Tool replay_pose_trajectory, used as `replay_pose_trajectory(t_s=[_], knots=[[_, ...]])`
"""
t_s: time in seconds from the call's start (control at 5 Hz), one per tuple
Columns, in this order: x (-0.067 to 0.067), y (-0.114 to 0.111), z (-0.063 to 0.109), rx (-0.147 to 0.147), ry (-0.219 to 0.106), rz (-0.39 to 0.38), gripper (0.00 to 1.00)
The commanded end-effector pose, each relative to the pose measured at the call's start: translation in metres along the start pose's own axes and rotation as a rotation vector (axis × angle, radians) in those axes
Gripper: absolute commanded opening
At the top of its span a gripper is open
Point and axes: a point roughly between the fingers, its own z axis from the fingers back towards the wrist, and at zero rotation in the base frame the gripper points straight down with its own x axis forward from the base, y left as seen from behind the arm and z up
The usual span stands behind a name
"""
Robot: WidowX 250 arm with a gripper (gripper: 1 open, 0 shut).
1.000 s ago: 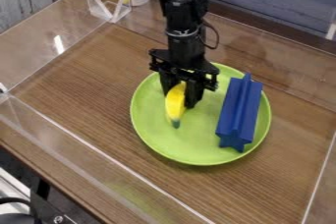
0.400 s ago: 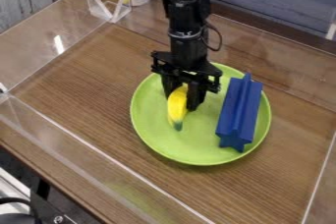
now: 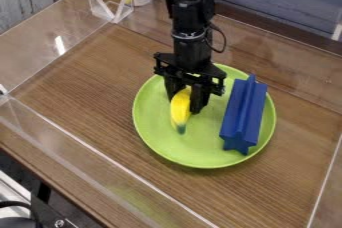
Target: Put the banana in the green plate
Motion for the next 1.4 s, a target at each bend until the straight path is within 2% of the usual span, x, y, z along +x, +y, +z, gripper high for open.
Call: replay_pose_trajectory(t_s=[0.0,1.2], knots=[[-0.0060,-0.0027,-0.0036,0.002,0.028,-0.012,0.00],[-0.0121,0.0026,-0.0049,0.005,0.068,-0.005,0.00]])
